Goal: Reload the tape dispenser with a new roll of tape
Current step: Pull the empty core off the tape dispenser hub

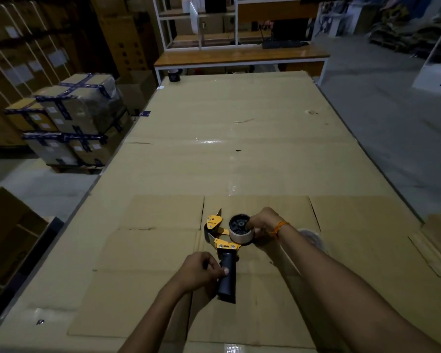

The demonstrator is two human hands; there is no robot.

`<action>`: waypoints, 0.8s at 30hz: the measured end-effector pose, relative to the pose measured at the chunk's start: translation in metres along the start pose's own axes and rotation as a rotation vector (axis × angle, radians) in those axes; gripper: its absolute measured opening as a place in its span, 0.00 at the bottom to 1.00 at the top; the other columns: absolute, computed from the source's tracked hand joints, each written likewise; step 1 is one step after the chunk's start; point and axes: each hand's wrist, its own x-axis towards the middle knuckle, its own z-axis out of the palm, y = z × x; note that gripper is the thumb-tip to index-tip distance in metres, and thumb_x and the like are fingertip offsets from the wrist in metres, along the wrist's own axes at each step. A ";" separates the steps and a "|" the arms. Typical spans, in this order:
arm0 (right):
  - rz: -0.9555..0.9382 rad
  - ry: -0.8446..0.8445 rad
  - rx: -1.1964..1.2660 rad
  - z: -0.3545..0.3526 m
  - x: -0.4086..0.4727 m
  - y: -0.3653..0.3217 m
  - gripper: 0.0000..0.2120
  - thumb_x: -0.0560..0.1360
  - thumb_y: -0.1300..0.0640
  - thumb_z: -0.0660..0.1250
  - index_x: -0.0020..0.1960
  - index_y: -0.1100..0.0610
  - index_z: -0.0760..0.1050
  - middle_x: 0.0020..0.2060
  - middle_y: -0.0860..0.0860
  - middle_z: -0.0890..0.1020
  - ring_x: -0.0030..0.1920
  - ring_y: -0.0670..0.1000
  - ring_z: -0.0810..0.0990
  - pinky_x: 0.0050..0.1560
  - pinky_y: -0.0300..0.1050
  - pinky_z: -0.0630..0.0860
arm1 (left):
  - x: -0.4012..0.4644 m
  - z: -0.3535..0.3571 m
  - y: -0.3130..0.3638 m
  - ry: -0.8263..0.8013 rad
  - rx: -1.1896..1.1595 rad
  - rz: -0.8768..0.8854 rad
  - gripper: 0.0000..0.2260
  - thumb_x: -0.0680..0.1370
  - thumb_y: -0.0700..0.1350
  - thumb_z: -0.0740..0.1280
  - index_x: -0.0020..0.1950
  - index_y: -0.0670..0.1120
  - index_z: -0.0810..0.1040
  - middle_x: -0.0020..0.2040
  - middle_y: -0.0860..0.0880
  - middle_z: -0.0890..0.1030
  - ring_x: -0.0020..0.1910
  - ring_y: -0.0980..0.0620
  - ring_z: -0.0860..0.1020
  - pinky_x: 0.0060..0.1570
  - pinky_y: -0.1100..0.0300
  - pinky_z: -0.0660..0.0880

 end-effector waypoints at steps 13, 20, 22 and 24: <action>-0.023 -0.111 -0.061 -0.001 0.003 -0.016 0.11 0.77 0.64 0.76 0.42 0.62 0.74 0.41 0.57 0.79 0.49 0.59 0.82 0.43 0.46 0.81 | 0.015 -0.007 0.013 -0.001 0.121 -0.073 0.25 0.69 0.58 0.83 0.46 0.38 0.83 0.40 0.45 0.87 0.34 0.60 0.81 0.35 0.64 0.77; -0.053 -0.070 -0.158 0.002 0.001 -0.026 0.09 0.79 0.58 0.74 0.46 0.61 0.77 0.51 0.60 0.85 0.56 0.59 0.87 0.58 0.50 0.85 | 0.028 -0.030 0.025 -0.282 0.187 0.051 0.16 0.77 0.53 0.78 0.46 0.39 0.86 0.42 0.44 0.89 0.41 0.47 0.88 0.41 0.56 0.83; -0.069 -0.021 -0.179 0.004 -0.002 -0.029 0.08 0.81 0.56 0.72 0.49 0.61 0.77 0.52 0.59 0.84 0.52 0.58 0.85 0.53 0.47 0.83 | 0.035 -0.043 0.035 -0.277 0.169 0.083 0.17 0.77 0.54 0.77 0.43 0.38 0.86 0.41 0.41 0.88 0.38 0.45 0.88 0.39 0.53 0.83; -0.073 0.014 -0.206 0.005 -0.006 -0.032 0.09 0.81 0.55 0.71 0.52 0.61 0.78 0.51 0.59 0.83 0.51 0.59 0.83 0.47 0.47 0.78 | 0.043 -0.057 0.049 -0.206 0.142 0.108 0.18 0.78 0.54 0.77 0.41 0.38 0.86 0.36 0.41 0.87 0.33 0.46 0.87 0.37 0.53 0.83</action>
